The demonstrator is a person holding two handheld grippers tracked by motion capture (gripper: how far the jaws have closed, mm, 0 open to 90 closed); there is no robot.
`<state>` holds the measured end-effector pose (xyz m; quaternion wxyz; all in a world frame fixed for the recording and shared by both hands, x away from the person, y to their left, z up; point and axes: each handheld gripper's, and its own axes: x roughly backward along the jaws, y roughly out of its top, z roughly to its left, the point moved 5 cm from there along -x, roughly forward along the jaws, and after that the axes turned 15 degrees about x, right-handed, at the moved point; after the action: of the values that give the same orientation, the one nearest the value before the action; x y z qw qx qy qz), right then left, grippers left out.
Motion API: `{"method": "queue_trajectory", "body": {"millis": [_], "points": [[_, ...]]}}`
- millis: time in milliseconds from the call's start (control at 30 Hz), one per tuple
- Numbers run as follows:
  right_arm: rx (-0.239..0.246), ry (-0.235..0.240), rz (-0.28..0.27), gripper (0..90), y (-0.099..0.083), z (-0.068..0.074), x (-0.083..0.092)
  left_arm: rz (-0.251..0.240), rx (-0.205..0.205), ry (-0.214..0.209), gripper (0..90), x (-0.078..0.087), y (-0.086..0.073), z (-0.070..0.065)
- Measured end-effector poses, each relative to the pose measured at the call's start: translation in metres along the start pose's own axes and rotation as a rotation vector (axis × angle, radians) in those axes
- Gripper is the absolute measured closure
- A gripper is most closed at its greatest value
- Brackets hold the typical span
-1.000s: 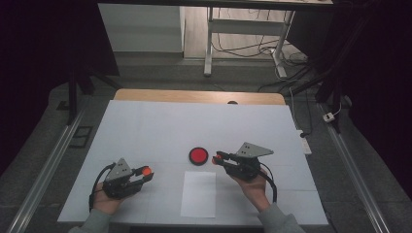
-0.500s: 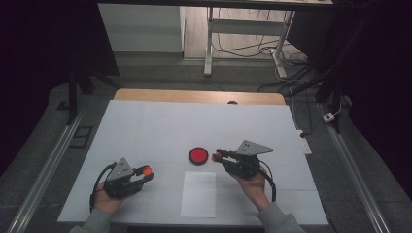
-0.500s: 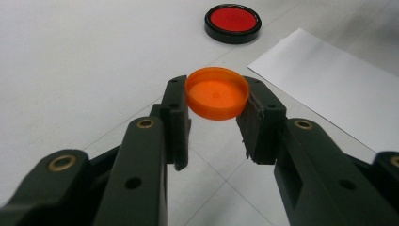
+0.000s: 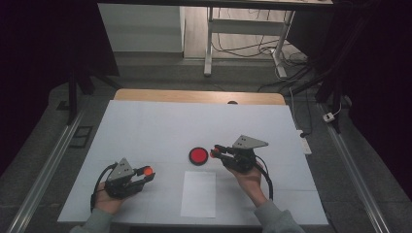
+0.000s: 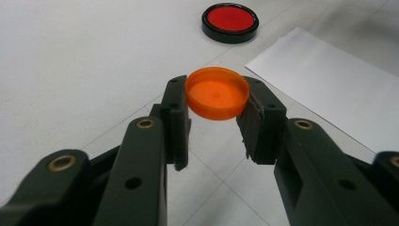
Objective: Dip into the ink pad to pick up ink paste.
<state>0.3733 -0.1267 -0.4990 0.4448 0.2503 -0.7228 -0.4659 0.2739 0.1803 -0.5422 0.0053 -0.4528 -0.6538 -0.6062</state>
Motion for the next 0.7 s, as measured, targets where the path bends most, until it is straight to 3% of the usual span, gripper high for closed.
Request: {"method": "queue_trajectory", "body": {"millis": [433,700], "points": [[-0.011,-0.006,0.077,72.5,-0.005,-0.004,-0.024,0.002,0.006,-0.013,64.7,-0.001,0.000,-0.001],[-0.019,0.013,0.086,72.5,-0.004,-0.002,-0.043,0.004,0.008,-0.024,64.7,-0.002,0.001,-0.001]]}}
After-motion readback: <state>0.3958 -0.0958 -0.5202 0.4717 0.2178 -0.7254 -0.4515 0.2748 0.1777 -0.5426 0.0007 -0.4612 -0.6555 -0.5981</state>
